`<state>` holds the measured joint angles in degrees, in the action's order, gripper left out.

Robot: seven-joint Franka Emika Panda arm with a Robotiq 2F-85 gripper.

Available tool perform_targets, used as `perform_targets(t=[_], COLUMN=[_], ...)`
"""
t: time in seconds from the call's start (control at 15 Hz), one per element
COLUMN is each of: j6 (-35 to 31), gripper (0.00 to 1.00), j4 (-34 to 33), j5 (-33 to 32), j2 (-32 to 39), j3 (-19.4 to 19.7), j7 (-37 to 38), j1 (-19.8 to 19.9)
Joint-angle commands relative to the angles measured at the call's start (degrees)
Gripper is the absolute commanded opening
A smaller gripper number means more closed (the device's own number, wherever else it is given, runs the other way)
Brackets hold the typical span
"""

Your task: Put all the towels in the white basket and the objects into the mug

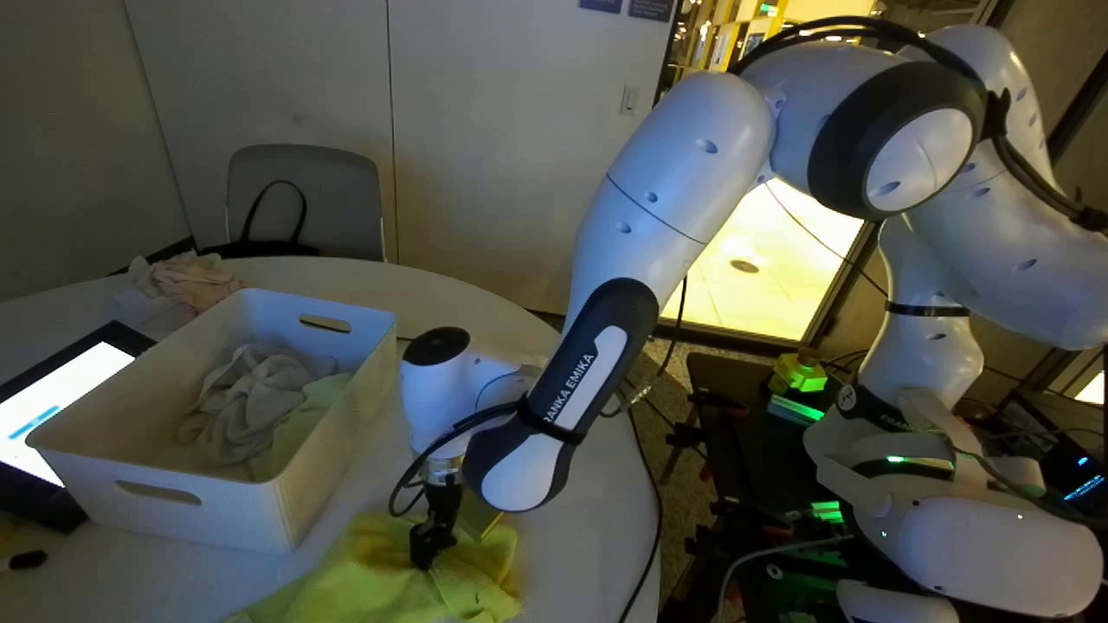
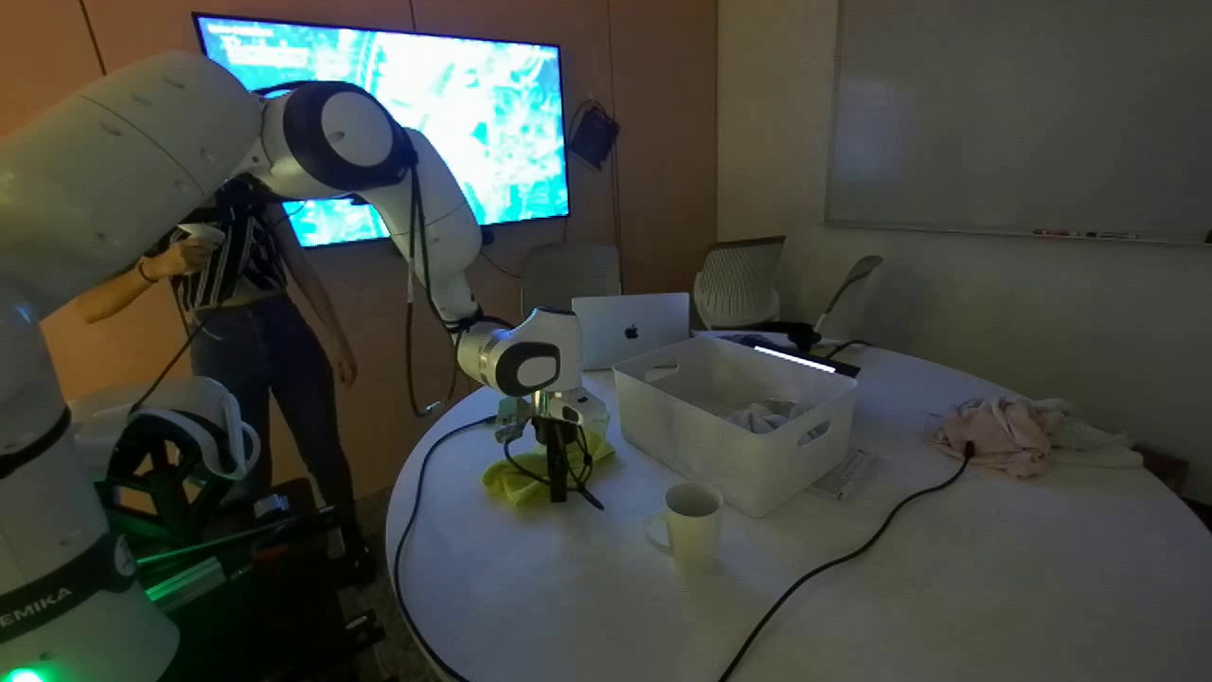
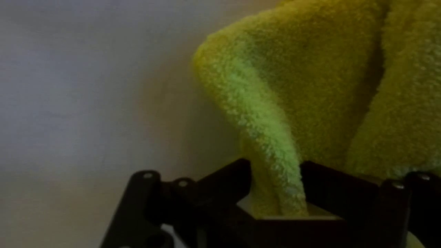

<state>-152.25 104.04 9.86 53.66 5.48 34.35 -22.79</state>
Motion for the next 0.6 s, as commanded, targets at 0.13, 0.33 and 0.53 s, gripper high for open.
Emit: perform_targets(t=[0.13, 0.33, 0.53], j6=[0.45, 0.56, 0.52], gripper=[0.02, 0.03, 0.01], j4=[2.45, 4.03, 5.41], j5=[-2.71, -4.25, -5.82], j2=[-4.18, -7.32, -10.37], j3=[3.28, 3.9, 4.23], j7=[1.4, 0.14, -0.19], j1=[0.53, 1.6, 2.54])
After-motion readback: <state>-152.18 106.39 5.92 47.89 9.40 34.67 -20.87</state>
